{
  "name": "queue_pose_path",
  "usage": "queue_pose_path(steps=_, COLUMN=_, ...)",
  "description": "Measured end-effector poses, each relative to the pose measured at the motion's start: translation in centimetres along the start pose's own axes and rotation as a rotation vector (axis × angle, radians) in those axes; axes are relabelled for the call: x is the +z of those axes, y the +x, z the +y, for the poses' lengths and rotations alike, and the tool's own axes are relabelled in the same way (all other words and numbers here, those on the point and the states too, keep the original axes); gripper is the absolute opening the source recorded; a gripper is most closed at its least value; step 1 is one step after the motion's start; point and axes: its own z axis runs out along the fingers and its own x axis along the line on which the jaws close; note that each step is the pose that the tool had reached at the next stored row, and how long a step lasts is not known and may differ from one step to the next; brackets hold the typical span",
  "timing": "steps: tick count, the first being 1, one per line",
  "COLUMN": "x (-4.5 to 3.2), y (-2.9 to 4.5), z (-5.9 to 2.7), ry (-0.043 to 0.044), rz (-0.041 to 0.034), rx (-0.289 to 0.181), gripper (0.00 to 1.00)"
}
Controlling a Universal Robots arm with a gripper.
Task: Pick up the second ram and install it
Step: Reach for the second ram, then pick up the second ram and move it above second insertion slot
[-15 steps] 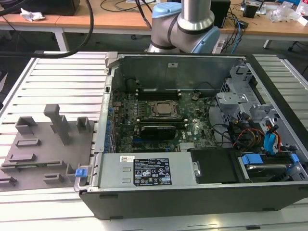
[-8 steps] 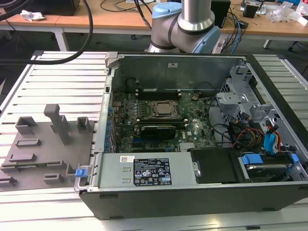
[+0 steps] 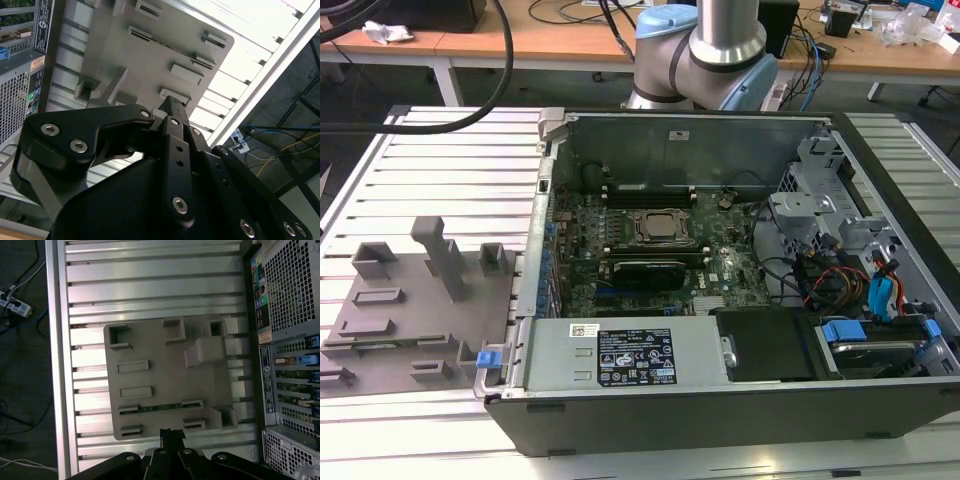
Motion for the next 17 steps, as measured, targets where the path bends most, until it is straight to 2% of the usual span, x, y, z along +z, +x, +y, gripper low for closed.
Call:
queue_pose_path(steps=5, x=0.0, y=-0.01, z=0.0, ry=0.0, rz=0.0, rx=0.0, gripper=0.11)
queue_pose_path(steps=13, x=0.0, y=-0.02, z=0.0, ry=-0.0022, rz=0.0048, rx=-0.105, gripper=0.11)
queue_pose_path(steps=15, x=0.0, y=-0.02, z=0.0, ry=-0.0035, rz=0.0074, rx=-0.163, gripper=0.11)
queue_pose_path(steps=17, x=0.0, y=-0.02, z=0.0, ry=-0.0058, rz=0.0118, rx=-0.262, gripper=0.11)
